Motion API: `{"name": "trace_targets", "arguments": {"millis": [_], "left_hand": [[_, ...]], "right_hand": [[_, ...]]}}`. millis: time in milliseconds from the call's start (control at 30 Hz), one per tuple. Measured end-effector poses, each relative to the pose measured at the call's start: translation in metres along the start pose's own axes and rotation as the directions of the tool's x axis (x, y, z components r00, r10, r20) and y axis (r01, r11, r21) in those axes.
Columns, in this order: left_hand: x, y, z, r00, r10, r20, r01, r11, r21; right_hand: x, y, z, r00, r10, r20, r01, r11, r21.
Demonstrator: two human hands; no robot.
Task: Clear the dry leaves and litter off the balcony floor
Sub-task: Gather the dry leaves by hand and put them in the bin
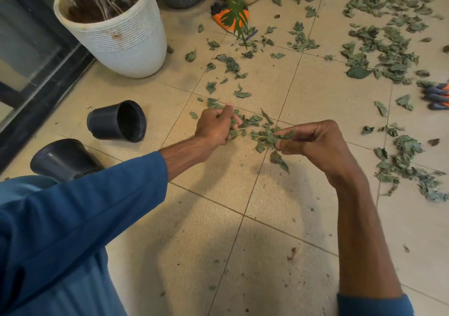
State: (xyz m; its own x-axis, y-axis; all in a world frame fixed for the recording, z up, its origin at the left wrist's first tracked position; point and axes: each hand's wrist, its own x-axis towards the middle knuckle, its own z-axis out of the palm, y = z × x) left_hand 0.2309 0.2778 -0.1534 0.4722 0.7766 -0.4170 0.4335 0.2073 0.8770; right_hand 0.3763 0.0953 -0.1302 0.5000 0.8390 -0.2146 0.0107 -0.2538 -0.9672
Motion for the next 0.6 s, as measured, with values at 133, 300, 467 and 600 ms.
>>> {"name": "trace_targets", "arguments": {"millis": [133, 300, 467, 600], "left_hand": [[-0.007, -0.001, 0.012, 0.99, -0.117, 0.079, 0.122, 0.991, -0.058], [-0.014, 0.003, 0.02, 0.932, -0.33, 0.15, 0.353, 0.92, -0.172], [-0.017, 0.004, 0.021, 0.893, -0.392, 0.22, 0.436, 0.876, -0.207], [-0.012, 0.0, 0.02, 0.9, -0.405, 0.163, 0.429, 0.889, -0.163]], "right_hand": [[0.004, -0.007, 0.023, 1.0, -0.013, -0.026, 0.015, 0.997, 0.074], [0.008, -0.008, 0.057, 0.957, -0.059, -0.283, 0.062, 0.998, 0.003], [0.008, -0.004, 0.088, 0.902, -0.206, -0.378, 0.14, 0.971, -0.194], [0.004, 0.002, 0.106, 0.895, -0.311, -0.32, 0.177, 0.905, -0.387]]}}
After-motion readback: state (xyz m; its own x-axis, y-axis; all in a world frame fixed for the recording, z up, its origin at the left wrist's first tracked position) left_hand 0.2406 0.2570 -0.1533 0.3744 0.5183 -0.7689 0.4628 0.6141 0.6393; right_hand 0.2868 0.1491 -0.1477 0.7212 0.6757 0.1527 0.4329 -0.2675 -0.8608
